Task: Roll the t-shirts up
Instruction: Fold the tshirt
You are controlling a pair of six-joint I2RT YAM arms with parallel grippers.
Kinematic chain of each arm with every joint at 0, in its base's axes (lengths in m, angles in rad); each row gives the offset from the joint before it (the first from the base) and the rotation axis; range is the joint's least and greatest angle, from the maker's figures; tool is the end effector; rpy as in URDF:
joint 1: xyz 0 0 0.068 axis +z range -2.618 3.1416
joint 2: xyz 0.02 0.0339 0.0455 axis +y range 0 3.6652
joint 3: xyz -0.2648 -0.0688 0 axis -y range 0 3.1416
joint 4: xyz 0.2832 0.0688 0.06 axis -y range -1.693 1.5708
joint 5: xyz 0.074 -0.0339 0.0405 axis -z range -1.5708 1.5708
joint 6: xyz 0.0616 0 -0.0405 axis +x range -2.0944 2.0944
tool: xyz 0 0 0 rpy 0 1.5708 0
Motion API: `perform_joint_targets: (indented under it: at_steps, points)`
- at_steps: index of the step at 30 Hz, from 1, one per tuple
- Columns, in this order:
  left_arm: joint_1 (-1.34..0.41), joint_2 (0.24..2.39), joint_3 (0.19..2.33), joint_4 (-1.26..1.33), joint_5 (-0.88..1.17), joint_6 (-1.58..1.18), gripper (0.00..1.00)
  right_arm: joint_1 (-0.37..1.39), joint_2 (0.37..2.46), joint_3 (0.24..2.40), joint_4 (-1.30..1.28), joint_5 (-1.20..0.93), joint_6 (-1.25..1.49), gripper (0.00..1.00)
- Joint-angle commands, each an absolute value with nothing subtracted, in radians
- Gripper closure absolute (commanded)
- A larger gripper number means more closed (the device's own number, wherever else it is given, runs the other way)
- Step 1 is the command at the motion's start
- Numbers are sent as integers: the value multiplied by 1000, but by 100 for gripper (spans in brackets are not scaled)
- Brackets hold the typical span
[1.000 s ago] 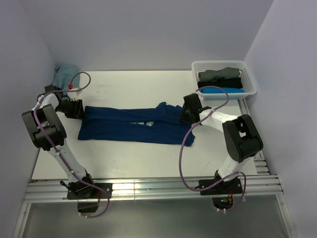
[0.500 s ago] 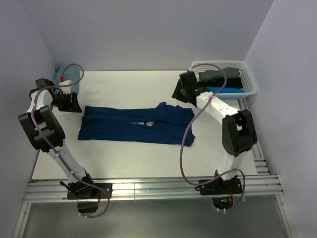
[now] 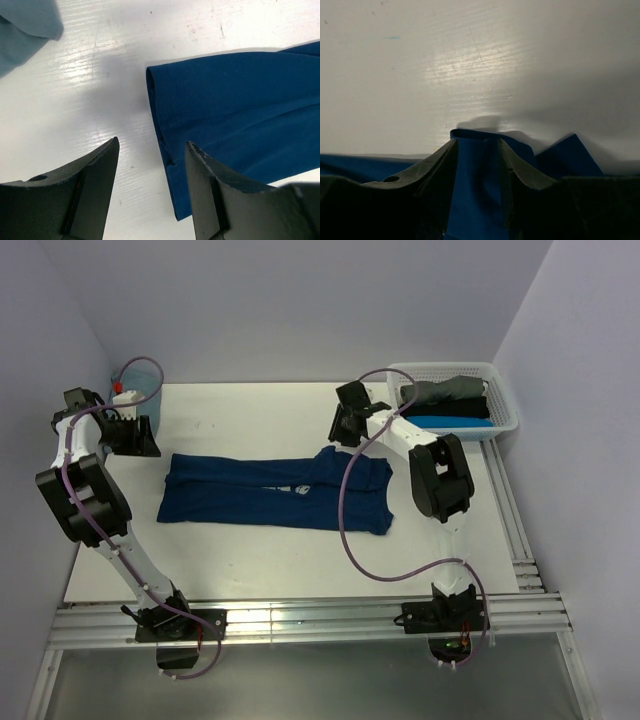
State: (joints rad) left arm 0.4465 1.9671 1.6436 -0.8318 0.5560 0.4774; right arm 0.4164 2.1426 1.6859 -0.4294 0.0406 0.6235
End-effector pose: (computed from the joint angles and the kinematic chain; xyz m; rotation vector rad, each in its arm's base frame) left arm 0.4297 0.1696 0.2091 0.1891 2.4985 -0.4040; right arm 0.4854 0.2119 0.1601 0.2763 2.4837 0.3984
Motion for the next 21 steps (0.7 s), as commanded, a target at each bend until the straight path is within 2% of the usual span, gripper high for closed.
perform_joint_targets:
  at_steps: [1,15,19,21]
  points:
    - [449,1931,1680,-848,586,472,40,429,2140,1730,-457,46,624,55]
    - [449,1937,1674,-854,584,480,41,448,2195,1738,-434,18,637,55]
    - [448,1942,1681,-862,588,482,42,449,2198,1749,-443,18,637,59]
    - [448,1942,1681,-861,588,480,42,449,2191,1749,-445,17,635,64]
